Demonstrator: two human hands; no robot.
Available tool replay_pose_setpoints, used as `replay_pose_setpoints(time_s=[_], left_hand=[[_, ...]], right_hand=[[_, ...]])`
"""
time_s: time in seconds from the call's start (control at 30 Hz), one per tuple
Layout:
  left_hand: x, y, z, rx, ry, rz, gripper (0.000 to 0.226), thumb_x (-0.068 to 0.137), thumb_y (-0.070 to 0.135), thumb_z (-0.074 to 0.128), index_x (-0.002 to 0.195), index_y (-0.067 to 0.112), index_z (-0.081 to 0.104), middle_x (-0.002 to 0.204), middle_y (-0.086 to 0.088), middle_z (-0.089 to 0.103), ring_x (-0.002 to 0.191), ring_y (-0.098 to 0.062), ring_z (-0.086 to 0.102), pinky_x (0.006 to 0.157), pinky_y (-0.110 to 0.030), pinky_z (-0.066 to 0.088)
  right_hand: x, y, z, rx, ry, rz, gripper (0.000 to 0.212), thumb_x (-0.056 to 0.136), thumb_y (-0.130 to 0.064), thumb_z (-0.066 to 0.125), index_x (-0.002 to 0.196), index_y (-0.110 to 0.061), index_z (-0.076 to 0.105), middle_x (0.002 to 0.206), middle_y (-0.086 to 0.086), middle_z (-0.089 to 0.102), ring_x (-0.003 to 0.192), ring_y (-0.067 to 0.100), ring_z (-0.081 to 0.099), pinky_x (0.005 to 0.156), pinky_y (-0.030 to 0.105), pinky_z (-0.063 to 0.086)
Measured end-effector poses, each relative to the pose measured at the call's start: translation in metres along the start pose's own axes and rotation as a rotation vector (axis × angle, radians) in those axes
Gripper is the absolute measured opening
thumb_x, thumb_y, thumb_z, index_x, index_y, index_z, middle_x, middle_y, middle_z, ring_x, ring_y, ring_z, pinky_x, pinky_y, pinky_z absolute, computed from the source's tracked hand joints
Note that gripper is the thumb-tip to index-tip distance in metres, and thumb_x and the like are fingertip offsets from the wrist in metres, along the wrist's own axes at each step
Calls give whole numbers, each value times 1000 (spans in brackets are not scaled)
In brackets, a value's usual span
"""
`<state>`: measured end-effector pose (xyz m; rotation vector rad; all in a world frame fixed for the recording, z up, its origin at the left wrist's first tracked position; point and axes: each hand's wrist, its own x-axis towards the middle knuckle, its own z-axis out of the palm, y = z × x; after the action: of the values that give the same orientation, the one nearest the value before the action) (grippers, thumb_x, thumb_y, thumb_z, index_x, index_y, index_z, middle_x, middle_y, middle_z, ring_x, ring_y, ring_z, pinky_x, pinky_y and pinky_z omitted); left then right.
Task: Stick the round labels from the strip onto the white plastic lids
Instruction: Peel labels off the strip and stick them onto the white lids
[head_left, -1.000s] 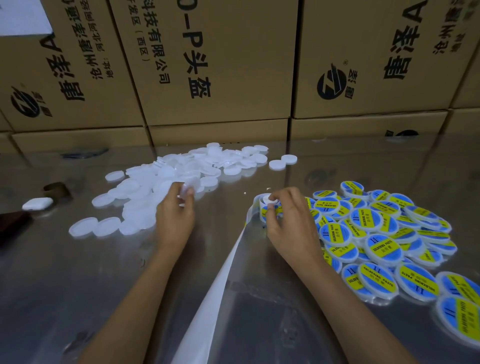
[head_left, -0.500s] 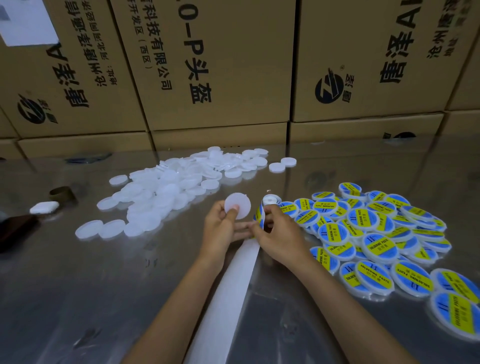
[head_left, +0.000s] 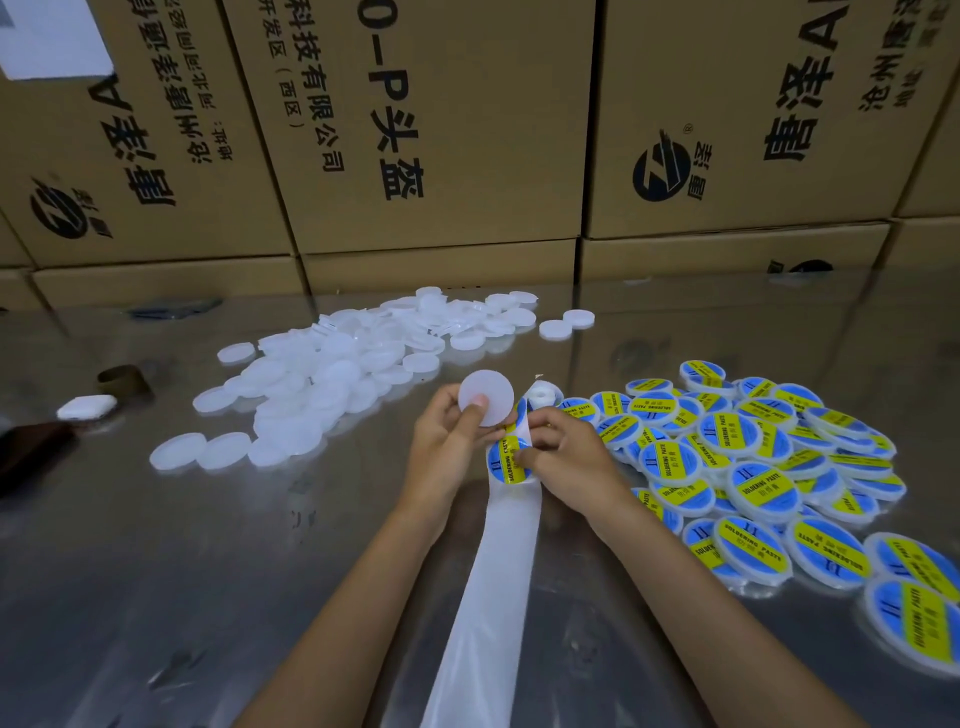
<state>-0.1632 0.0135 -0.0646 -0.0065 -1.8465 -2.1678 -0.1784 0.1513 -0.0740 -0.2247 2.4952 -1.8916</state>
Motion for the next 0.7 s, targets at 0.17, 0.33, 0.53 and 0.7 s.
replay_pose_setpoints(time_s=[0.17, 0.33, 0.53, 0.7], left_hand=[[1, -1, -4, 4, -21, -25, 15, 104, 14, 51, 114, 10, 61, 112, -9, 74, 94, -24, 76, 85, -32, 59], [2, -1, -8, -87, -77, -136, 18, 106, 17, 46, 119, 10, 56, 114, -19, 72, 100, -28, 74, 93, -45, 56], [2, 3, -12, -210, -120, -270, 18, 109, 22, 40, 119, 13, 51, 116, -21, 71, 106, -37, 71, 77, -48, 59], [3, 3, -12, -297, -126, -272, 21, 110, 16, 36, 123, 7, 48, 106, -23, 74, 109, -27, 71, 89, -40, 58]], right_hand=[[-4, -3, -1, -63, 12, -28, 24, 83, 4, 62, 97, -14, 54, 79, 9, 72, 78, 35, 61, 76, 41, 54], [-13, -7, -2, -192, 15, -234, 44, 83, 3, 58, 107, -33, 51, 70, -1, 68, 57, 8, 52, 63, 23, 44], [-15, -9, -4, -296, 61, -281, 31, 84, 0, 61, 101, -25, 65, 60, -22, 60, 68, 8, 57, 63, 16, 43], [-14, -10, -4, -385, 122, -286, 20, 84, -9, 67, 100, -21, 69, 76, -6, 63, 77, 14, 61, 75, 32, 52]])
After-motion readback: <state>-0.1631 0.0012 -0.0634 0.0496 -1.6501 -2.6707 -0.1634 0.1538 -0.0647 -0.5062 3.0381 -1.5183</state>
